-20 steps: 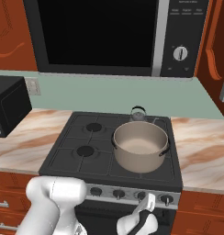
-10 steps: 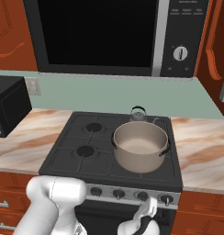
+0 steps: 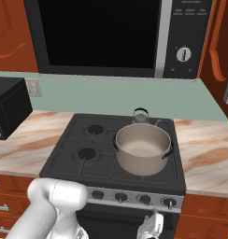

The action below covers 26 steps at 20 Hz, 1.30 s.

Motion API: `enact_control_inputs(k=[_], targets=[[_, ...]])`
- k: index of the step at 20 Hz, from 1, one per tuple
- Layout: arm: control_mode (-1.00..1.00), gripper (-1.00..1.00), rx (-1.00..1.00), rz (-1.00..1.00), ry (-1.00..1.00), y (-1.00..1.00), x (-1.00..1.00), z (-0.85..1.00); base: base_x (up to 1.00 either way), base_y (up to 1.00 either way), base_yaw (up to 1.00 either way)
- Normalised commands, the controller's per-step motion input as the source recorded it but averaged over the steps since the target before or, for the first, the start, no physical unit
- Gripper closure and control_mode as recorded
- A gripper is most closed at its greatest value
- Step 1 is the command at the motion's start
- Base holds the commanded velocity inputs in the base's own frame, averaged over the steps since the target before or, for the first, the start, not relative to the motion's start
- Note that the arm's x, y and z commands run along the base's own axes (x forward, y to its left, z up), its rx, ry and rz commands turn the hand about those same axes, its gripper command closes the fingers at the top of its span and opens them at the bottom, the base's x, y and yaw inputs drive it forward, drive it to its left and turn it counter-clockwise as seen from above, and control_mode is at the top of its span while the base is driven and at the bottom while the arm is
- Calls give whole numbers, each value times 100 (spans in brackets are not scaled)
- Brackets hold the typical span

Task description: Pick the kettle from the cabinet and place it on a stove burner. Then pick the pot from the counter and place it on another stove burner. Finally, turn both burners on.

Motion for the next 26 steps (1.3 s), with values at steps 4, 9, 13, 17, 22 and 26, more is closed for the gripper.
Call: enact_control_inputs(k=[4,9,13,17,22,26], targets=[[-100,-100,5,0,-3,-14,-36,28,0,0,0],[-100,-100,22,0,0,-18,-5,26,0,0,0],[-100,-100,30,3,0,-18,0,2,0,0,0],[-100,-100,31,3,0,-14,0,0,0,0,0],[-100,-100,32,2,2,-18,0,0,0,0,0],[-100,-100,26,1,3,-13,6,0,0,0,0]])
